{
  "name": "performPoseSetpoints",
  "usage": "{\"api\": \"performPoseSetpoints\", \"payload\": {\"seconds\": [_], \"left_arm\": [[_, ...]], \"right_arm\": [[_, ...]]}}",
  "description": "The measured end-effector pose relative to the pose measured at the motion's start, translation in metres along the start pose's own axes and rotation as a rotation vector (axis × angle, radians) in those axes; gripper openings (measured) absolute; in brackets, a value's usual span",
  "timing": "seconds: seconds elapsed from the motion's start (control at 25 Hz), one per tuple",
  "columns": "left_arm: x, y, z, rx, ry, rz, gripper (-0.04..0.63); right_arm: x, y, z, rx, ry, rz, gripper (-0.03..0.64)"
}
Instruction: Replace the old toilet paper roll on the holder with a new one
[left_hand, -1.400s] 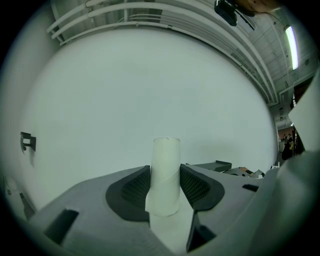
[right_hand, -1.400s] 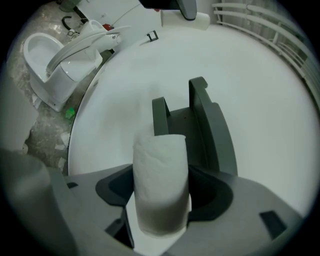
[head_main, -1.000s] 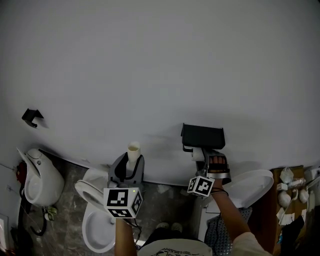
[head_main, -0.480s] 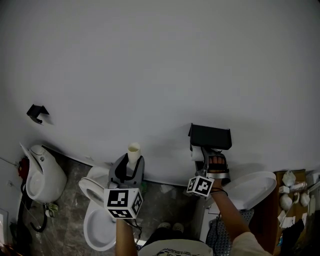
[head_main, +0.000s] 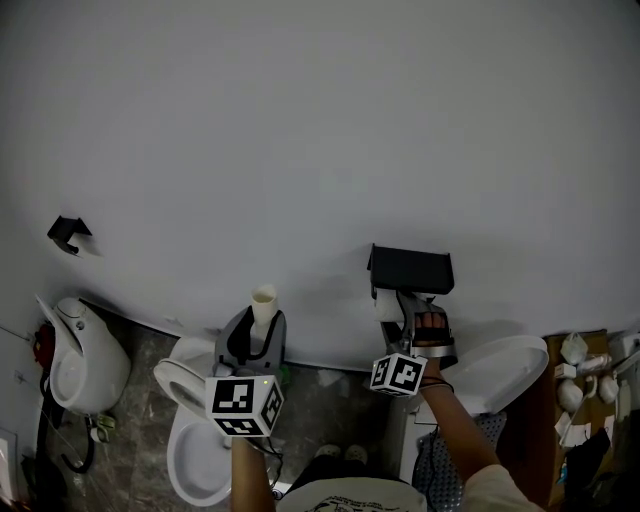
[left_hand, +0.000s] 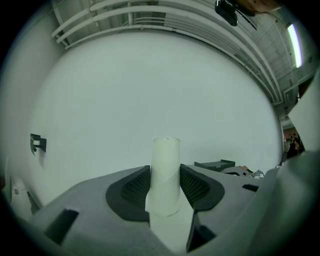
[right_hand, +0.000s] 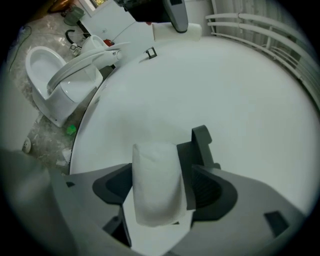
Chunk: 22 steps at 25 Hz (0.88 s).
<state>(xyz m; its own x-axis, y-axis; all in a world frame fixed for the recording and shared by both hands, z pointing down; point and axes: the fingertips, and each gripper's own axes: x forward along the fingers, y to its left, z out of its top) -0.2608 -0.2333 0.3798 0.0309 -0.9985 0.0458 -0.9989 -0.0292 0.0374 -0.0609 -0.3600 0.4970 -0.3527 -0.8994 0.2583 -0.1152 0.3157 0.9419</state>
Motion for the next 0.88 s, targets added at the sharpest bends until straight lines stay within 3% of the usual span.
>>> {"api": "performPoseSetpoints", "payload": {"seconds": [0.16, 0.28, 0.64, 0.88], "left_arm": [[0.007, -0.015, 0.006, 0.006, -0.015, -0.036, 0.186], [0.013, -0.030, 0.012, 0.010, -0.026, -0.070, 0.186], [0.033, -0.074, 0.029, 0.019, -0.056, -0.155, 0.186], [0.038, -0.093, 0.039, 0.022, -0.079, -0.173, 0.186]], "right_arm": [[-0.019, -0.003, -0.003, 0.080, -0.021, 0.000, 0.356], [-0.038, -0.012, -0.005, 0.206, -0.047, -0.006, 0.334], [-0.092, -0.079, -0.047, 0.881, -0.119, -0.042, 0.253], [-0.122, -0.123, -0.066, 1.128, -0.197, -0.165, 0.202]]}}
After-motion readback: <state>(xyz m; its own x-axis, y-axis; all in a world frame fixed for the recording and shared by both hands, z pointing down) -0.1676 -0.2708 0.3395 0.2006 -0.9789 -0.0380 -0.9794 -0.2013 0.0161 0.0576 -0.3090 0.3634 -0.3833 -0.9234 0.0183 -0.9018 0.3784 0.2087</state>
